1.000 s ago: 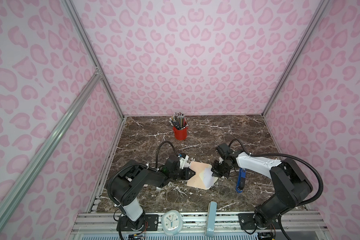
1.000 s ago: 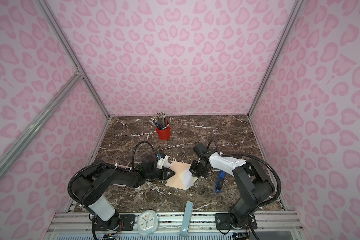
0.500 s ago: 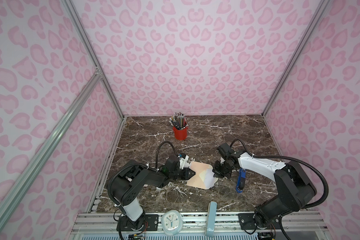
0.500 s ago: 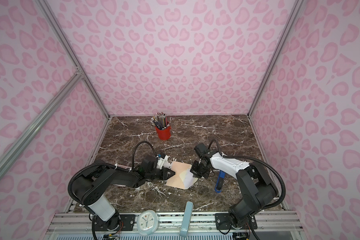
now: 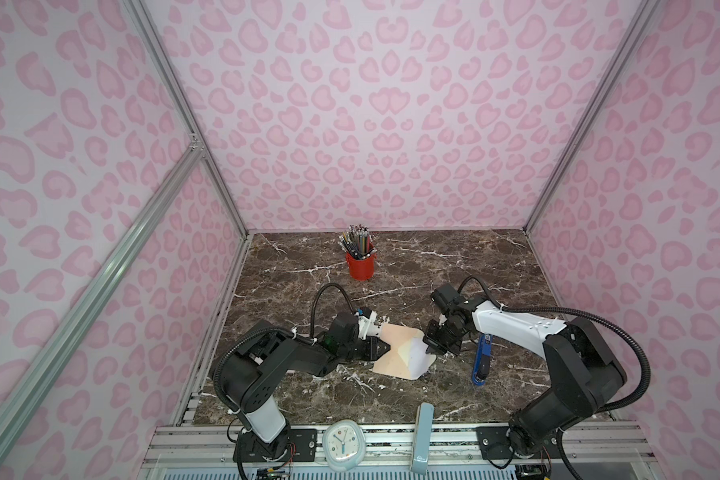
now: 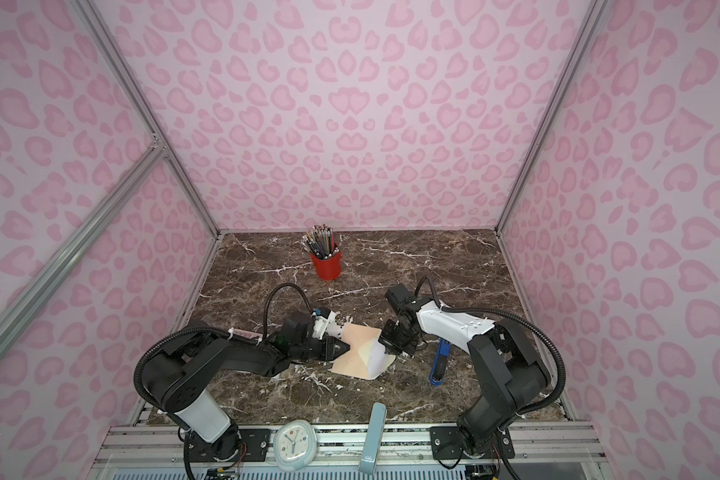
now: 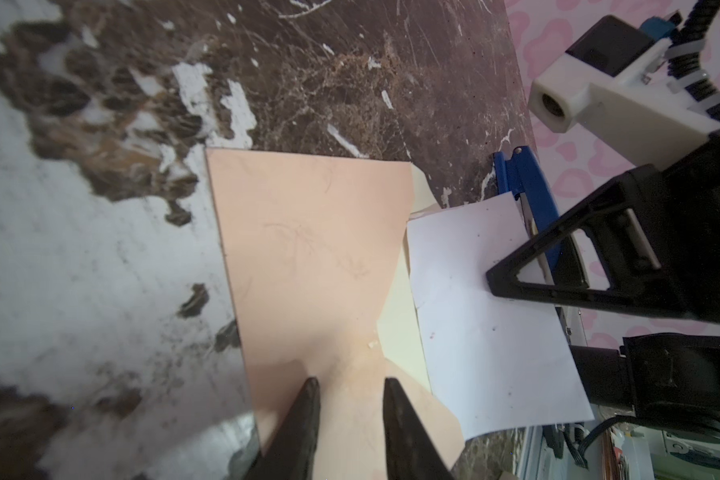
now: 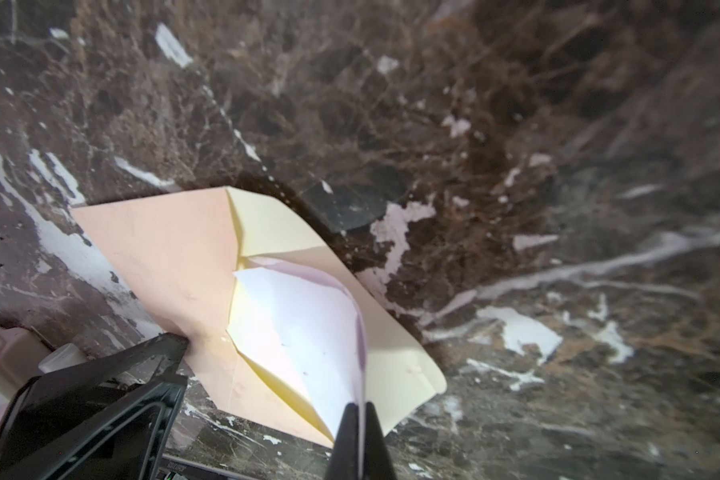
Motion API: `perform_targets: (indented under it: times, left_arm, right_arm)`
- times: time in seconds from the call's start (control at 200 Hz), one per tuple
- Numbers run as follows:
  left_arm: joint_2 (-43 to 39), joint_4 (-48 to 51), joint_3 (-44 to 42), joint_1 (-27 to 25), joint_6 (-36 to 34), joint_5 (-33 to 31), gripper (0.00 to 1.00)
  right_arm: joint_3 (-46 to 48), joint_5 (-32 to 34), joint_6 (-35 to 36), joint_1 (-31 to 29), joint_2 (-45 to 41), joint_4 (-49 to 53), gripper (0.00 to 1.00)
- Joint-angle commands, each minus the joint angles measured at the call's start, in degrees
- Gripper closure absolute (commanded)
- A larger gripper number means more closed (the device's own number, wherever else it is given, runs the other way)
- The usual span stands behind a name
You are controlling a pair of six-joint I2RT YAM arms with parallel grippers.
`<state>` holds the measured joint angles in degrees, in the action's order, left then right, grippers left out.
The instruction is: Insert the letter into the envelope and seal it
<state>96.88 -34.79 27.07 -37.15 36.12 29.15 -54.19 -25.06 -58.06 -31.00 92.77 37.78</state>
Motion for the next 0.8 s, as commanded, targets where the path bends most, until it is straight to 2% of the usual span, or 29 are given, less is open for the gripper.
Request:
perform_targets:
  times: [0.0, 0.405, 0.44, 0.795]
  left_arm:
    - [0.0, 5.4, -0.7, 0.0, -0.4, -0.6, 0.69]
    - [-1.9, 3.6, -1.1, -0.1, -0.4, 0.8, 0.65]
    - [-2.2, 3.3, -1.2, -0.1, -0.4, 1.0, 0.58]
    - [-6.1, 3.0, -1.3, -0.2, -0.3, 2.0, 0.45]
  right_arm:
    - [-0.4, 0.6, 0.2, -0.1, 0.8, 1.8, 1.0]
    - [-1.9, 0.4, 1.0, -0.1, 2.1, 3.9, 1.0]
    - [-2.2, 0.4, 1.1, -0.1, 2.3, 4.0, 1.0]
    - [-3.9, 0.1, 1.8, -0.1, 3.9, 4.7, 1.0]
